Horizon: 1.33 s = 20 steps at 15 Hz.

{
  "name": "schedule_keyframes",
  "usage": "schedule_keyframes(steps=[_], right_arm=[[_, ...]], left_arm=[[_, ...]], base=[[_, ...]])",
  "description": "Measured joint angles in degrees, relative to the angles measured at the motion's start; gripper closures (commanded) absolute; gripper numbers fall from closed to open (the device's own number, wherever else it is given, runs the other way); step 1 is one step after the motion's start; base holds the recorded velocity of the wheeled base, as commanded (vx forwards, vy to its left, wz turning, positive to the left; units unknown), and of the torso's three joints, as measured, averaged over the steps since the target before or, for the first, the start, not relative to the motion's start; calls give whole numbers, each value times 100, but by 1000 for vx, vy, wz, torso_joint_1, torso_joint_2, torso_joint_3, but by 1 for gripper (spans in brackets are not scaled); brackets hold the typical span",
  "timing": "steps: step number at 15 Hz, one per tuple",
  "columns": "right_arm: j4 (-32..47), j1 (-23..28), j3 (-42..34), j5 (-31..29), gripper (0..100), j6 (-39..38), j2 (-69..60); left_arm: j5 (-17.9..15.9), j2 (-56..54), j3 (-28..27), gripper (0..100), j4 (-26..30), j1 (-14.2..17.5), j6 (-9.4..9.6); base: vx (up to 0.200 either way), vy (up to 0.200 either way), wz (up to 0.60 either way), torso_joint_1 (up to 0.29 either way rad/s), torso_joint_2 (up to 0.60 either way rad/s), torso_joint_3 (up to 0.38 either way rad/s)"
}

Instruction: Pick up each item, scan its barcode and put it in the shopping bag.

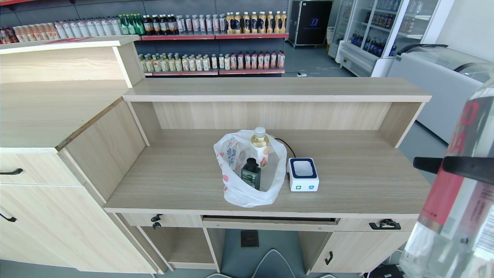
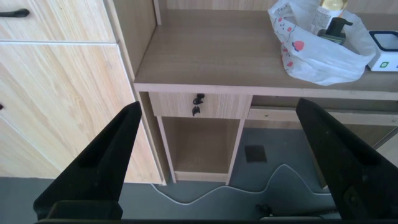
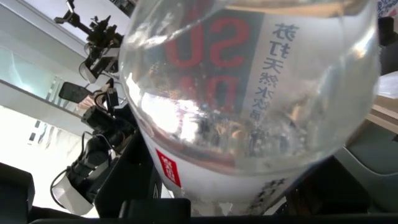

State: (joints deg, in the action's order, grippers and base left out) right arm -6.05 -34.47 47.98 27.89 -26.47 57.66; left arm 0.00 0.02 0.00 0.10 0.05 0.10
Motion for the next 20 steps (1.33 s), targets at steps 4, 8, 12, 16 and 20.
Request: schedule_keyframes(steps=[4, 8, 12, 16, 20], right_arm=[[-29, 61, -6, -335, 100, 189, 77], [-286, 750, -11, -731, 100, 1123, 418], [-889, 2244, -17, -1006, 100, 3179, 1154], [-2620, 3452, -347, -1095, 100, 5101, 2127], [-5633, 3899, -1012, -1087, 100, 6199, 3272]], left_arm=[[0, 0, 0, 0, 0, 2, 0], [0, 0, 0, 0, 0, 2, 0], [0, 0, 0, 0, 0, 2, 0], [0, 0, 0, 0, 0, 5, 0], [0, 0, 0, 0, 0, 0, 0]], base=[[0, 0, 0, 0, 0, 0], [0, 0, 0, 0, 0, 0], [0, 0, 0, 0, 0, 0], [0, 0, 0, 0, 0, 0], [0, 0, 0, 0, 0, 0]])
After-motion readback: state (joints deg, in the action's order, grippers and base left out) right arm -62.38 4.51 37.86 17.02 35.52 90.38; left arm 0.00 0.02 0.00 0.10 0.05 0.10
